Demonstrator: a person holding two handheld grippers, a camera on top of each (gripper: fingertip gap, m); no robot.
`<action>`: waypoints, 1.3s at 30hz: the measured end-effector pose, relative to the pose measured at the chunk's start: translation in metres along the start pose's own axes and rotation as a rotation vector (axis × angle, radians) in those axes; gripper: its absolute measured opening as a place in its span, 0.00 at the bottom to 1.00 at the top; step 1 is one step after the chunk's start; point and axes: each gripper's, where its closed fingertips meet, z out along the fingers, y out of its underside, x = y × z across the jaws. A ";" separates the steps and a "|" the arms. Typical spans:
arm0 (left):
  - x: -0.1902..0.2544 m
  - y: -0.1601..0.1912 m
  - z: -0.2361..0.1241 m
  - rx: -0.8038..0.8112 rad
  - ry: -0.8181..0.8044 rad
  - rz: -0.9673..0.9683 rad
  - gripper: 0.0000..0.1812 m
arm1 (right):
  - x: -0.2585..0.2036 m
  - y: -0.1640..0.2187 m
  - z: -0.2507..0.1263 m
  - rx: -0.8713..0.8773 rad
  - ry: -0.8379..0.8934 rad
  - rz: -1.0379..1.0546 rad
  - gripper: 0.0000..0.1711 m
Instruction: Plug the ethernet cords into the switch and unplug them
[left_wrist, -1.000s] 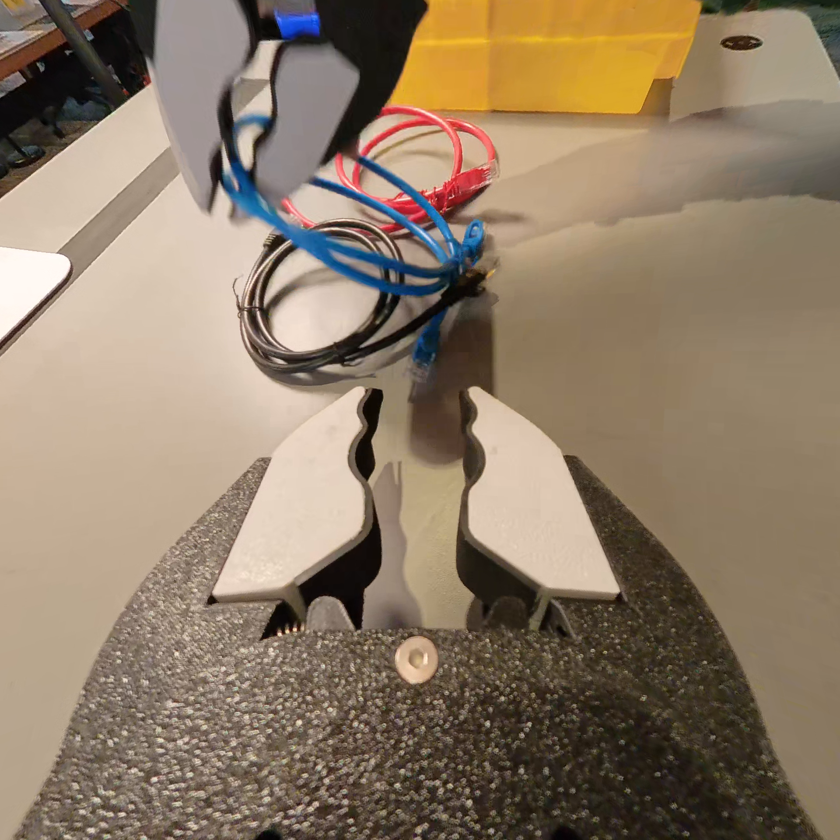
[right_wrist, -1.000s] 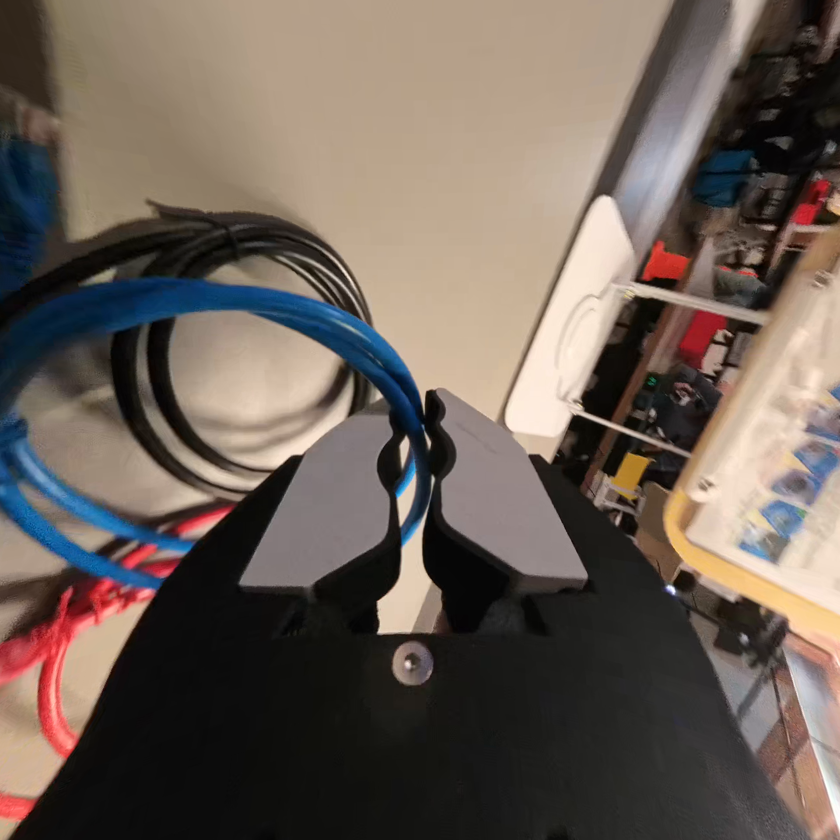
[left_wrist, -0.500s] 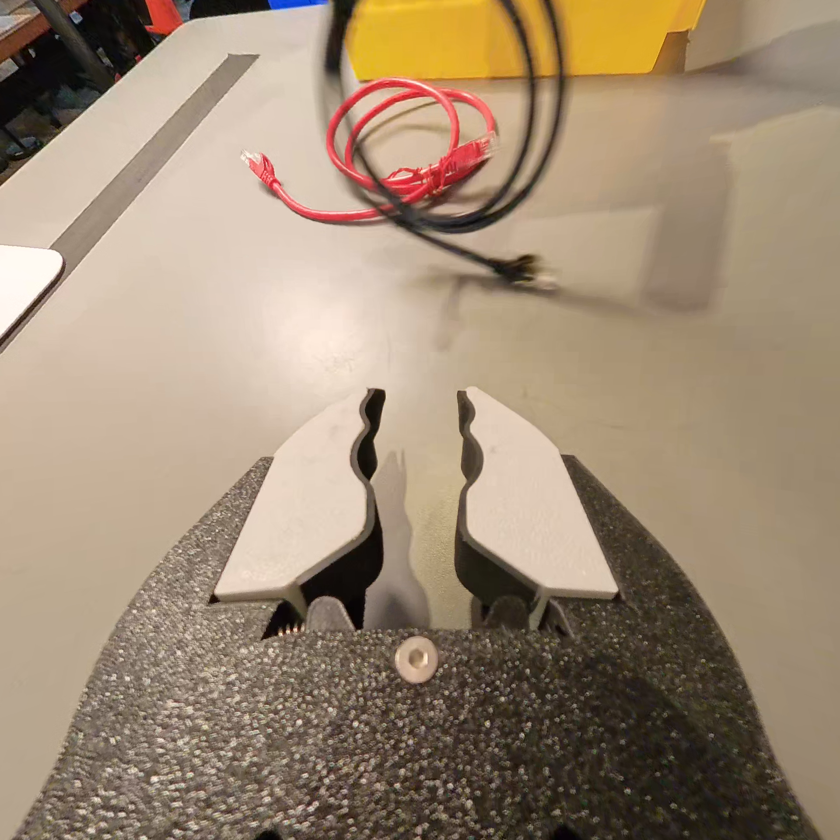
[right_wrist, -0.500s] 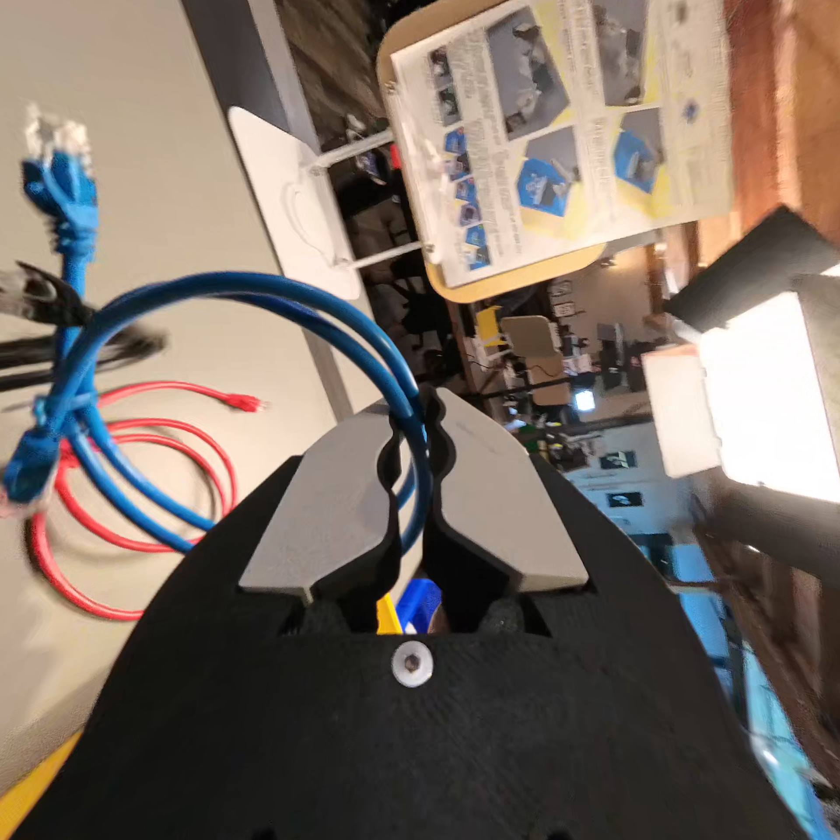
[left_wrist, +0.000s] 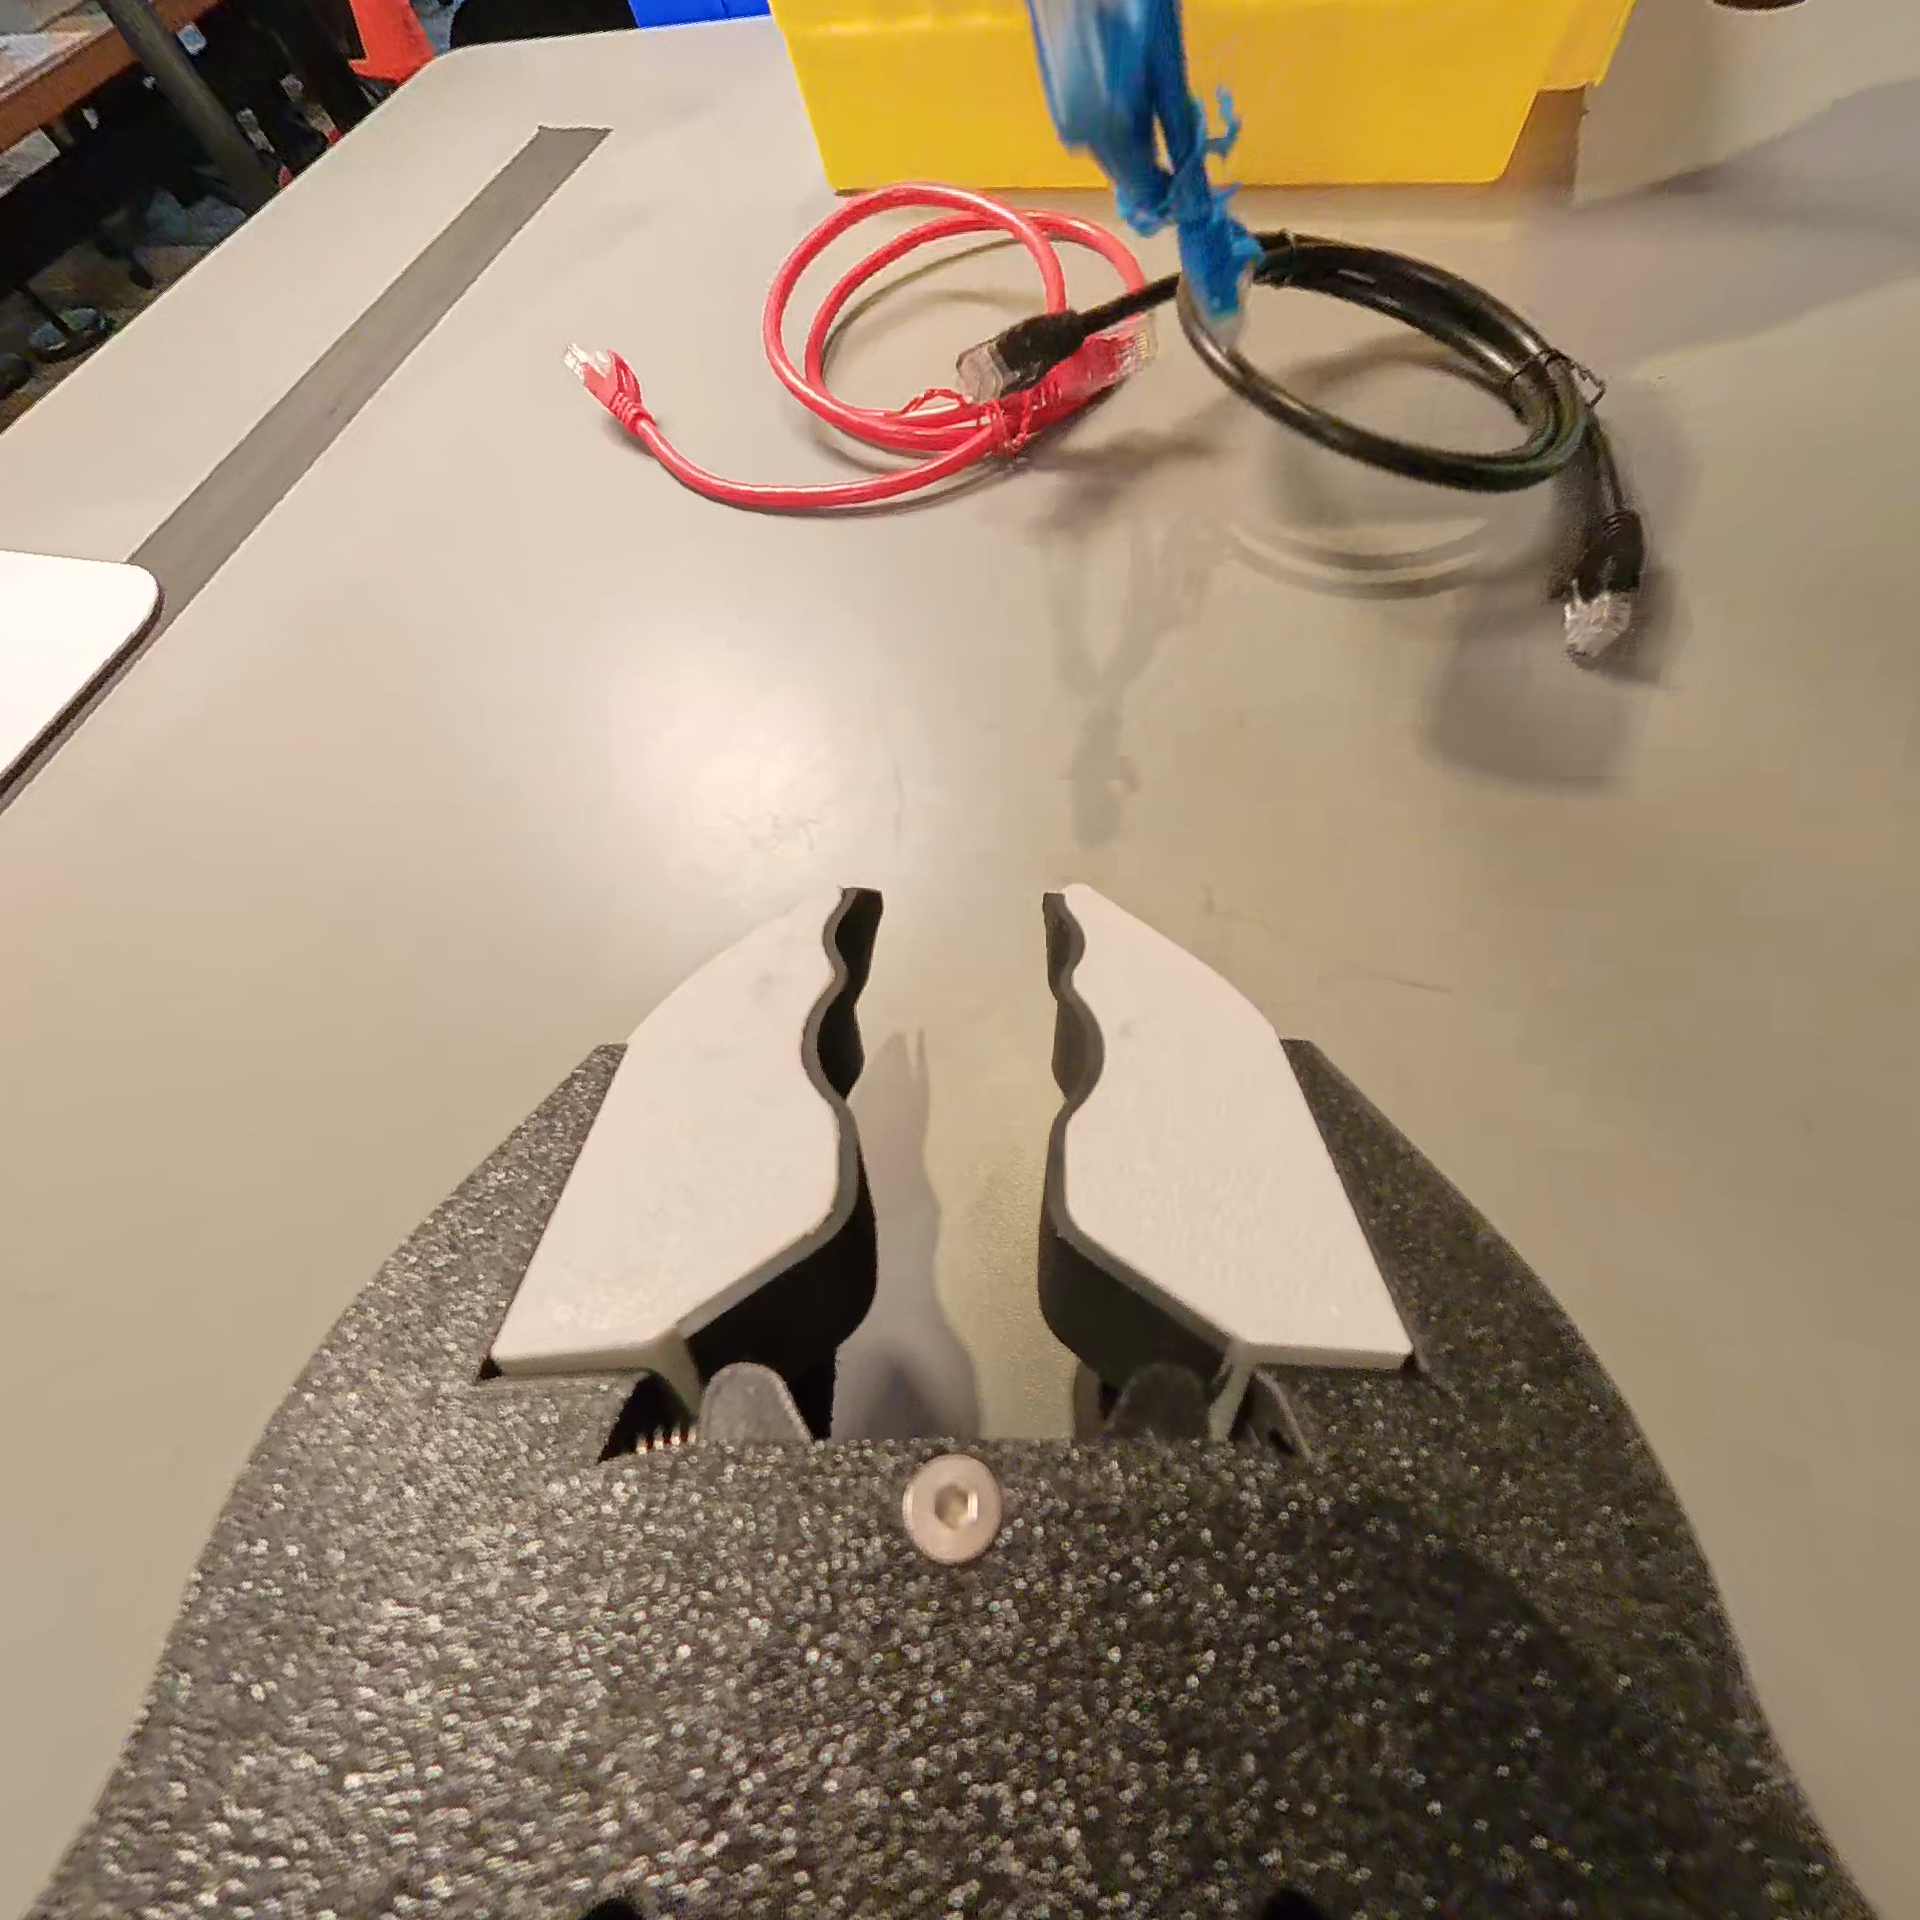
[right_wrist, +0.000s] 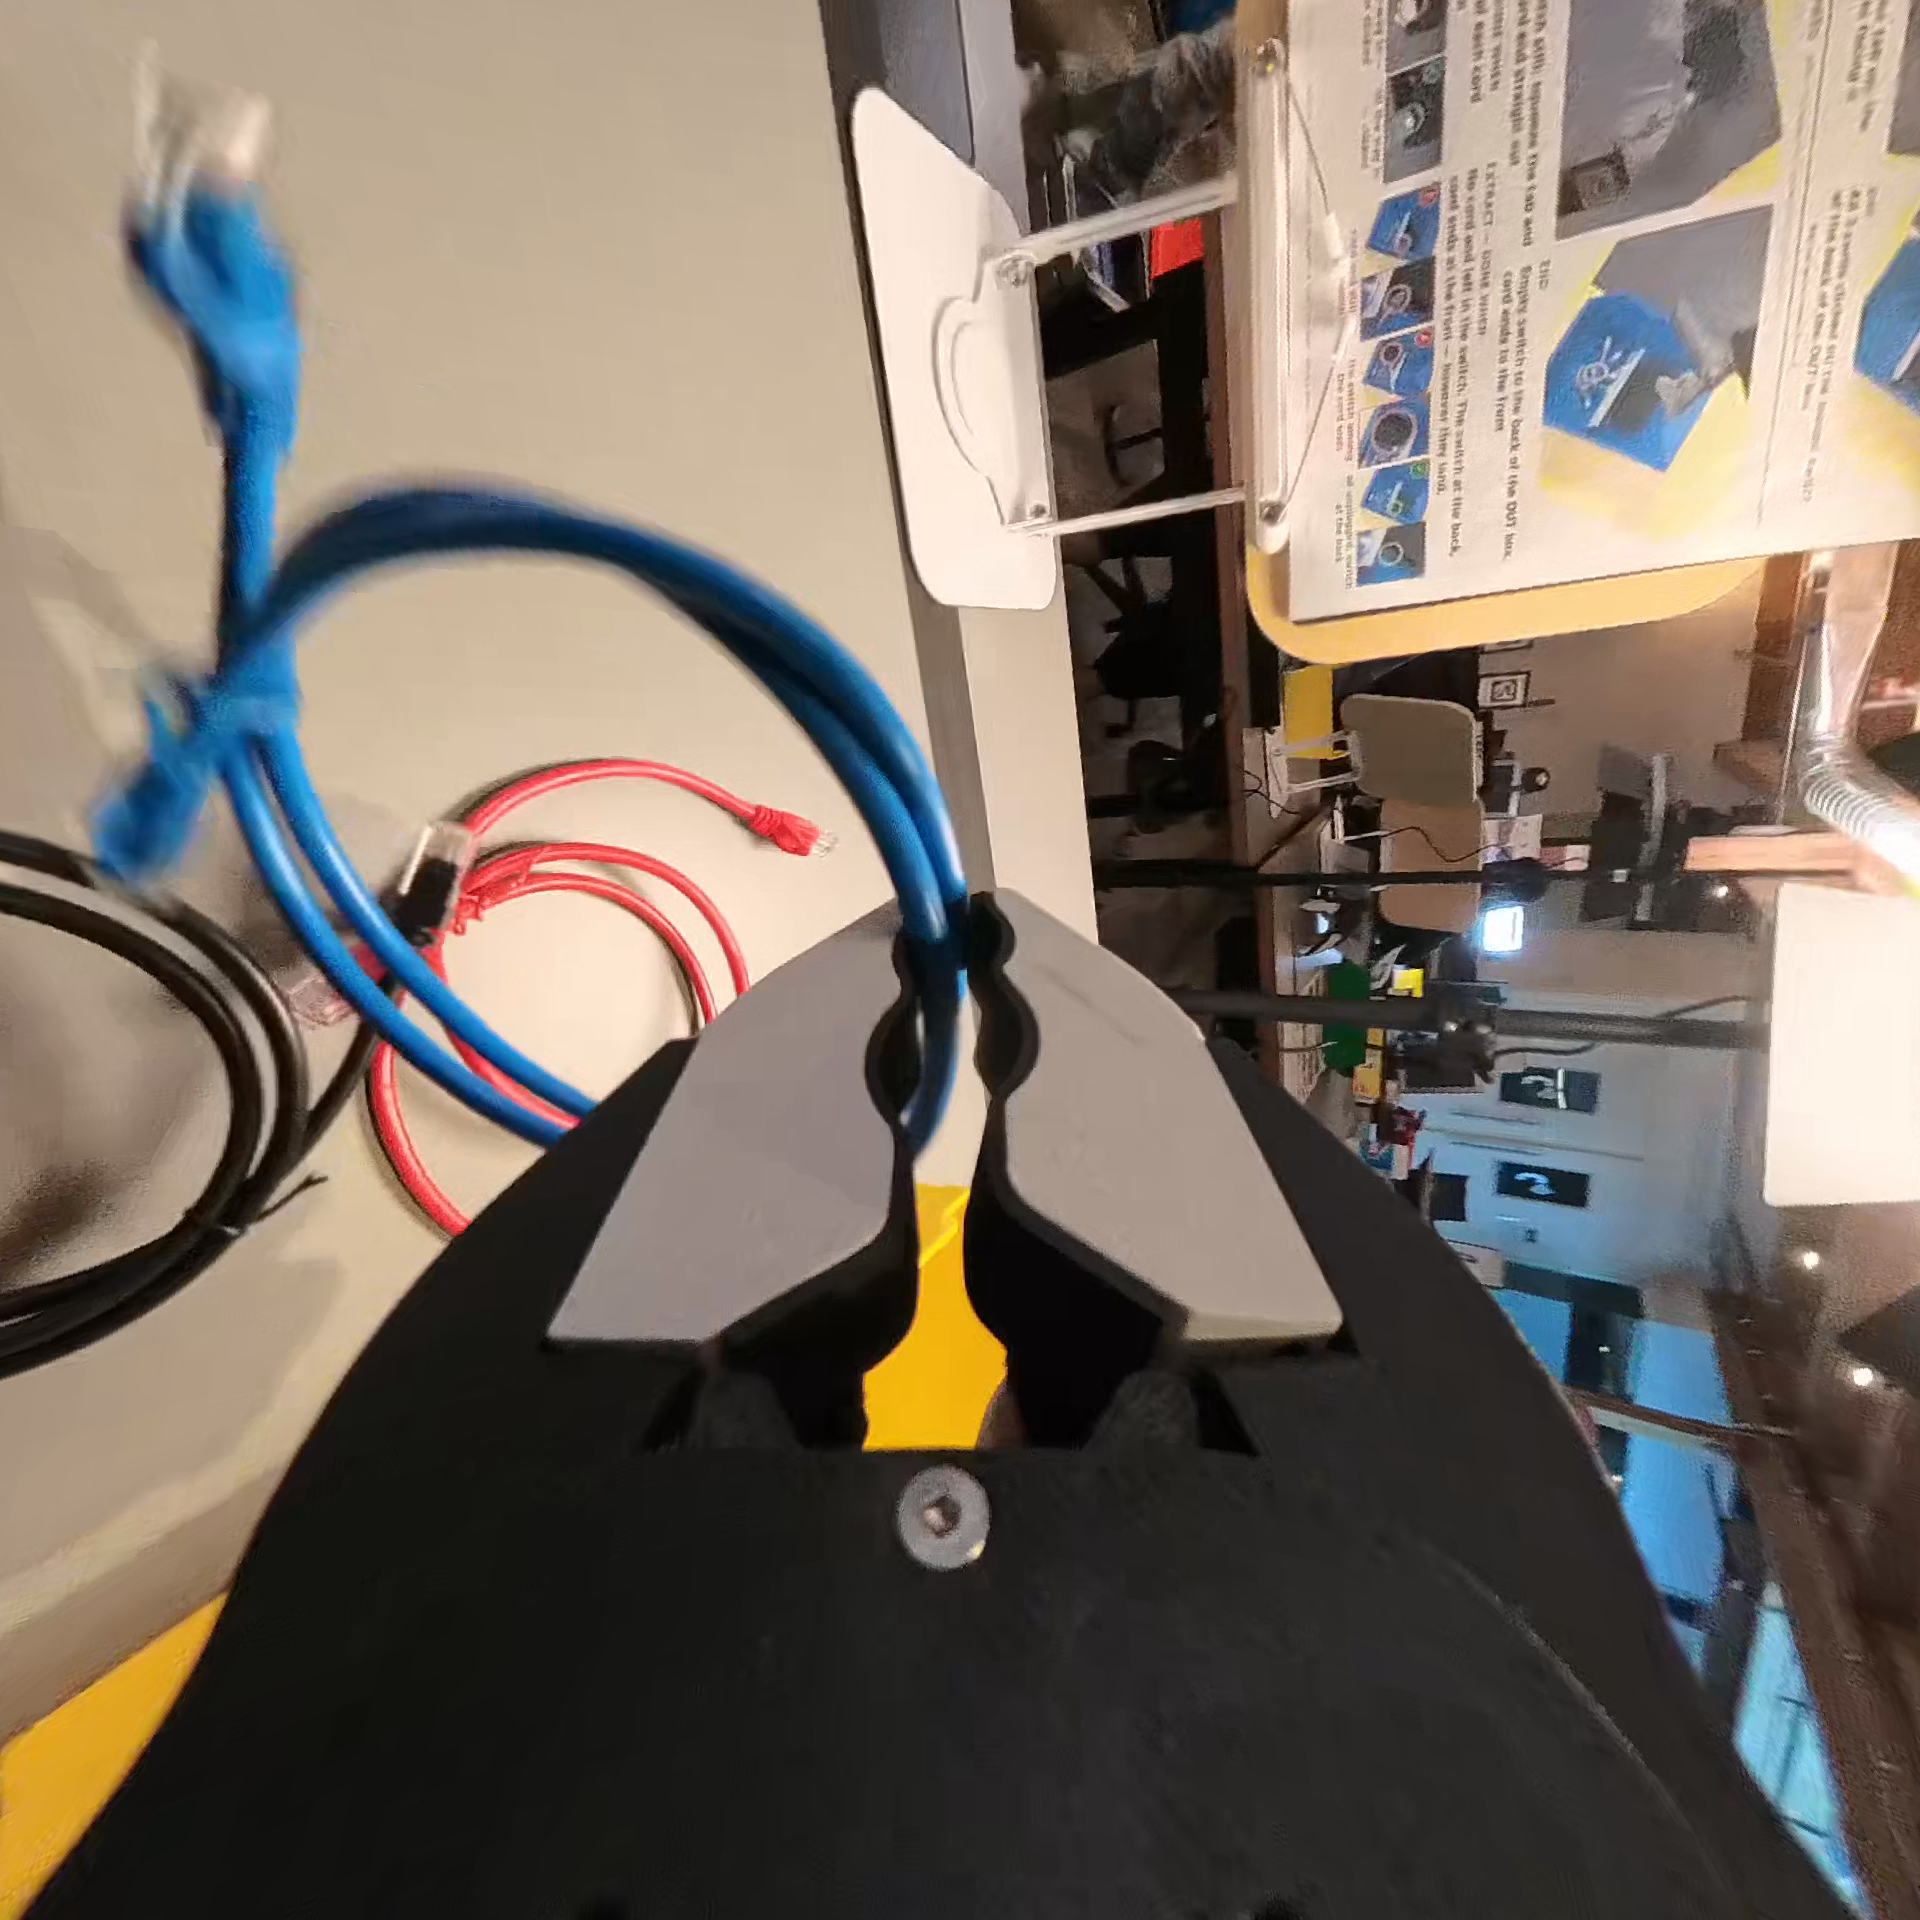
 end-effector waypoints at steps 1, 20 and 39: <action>0.000 0.000 0.000 0.002 0.001 -0.002 0.18 | 0.005 -0.002 -0.004 0.007 0.002 0.043 0.05; 0.005 0.005 0.003 -0.036 0.003 0.040 0.18 | -0.047 0.255 -0.073 -0.492 -0.472 0.454 0.05; 0.007 0.006 0.003 -0.044 0.005 0.058 0.18 | -0.043 0.305 -0.112 -0.979 -0.393 0.283 0.29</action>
